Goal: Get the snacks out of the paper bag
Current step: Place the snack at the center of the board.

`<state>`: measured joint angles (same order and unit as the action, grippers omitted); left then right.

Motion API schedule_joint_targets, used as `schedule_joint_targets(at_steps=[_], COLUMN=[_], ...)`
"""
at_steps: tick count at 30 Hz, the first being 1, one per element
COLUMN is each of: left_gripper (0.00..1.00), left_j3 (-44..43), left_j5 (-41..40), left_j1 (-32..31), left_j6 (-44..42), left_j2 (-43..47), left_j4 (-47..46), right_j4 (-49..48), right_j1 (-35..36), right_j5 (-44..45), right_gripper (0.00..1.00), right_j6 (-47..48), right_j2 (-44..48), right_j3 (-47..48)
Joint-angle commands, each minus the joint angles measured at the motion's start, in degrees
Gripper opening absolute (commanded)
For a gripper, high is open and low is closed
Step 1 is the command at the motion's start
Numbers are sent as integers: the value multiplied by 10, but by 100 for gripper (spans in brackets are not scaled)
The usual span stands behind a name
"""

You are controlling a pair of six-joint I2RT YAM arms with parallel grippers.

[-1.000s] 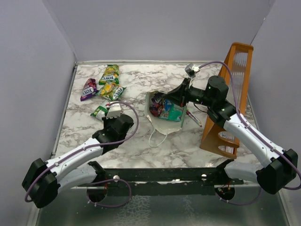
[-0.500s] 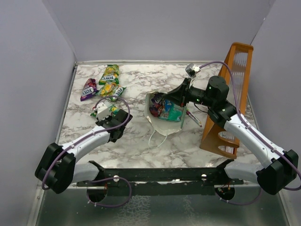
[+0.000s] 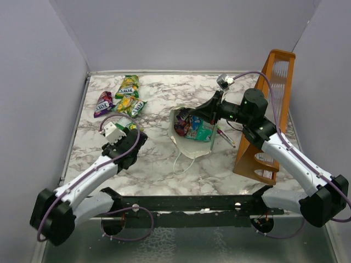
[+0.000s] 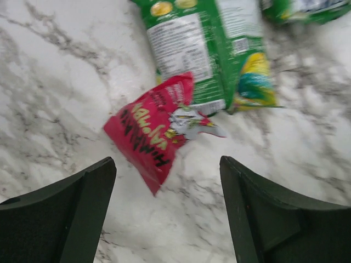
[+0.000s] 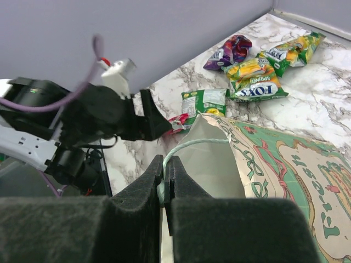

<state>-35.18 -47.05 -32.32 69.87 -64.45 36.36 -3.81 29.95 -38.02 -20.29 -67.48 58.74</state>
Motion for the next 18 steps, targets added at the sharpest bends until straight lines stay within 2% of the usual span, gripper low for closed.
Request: schedule_joint_targets(at_steps=[1,6,9,12,18], left_gripper=[83,86,86,85,76], left_j3=[27,101,133,132,70], left_j5=[94,210,281,359,557], left_j1=[2,2,2,2,2], left_j6=[-132,-252,-290,-318,-347], left_j2=[186,394,453,452,347], left_j4=[-124,-319,-420,-480,-550], right_j4=[0,-7,-10,-9,-9], right_j1=[4,4,4,4,4], right_j5=[2,-1,-4,-6,-4], right_gripper=[1,1,1,1,1], right_j6=[6,1,-1,-2,-3], right_j2=[12,11,9,6,8], right_j3=[-6,-9,-9,-6,-6])
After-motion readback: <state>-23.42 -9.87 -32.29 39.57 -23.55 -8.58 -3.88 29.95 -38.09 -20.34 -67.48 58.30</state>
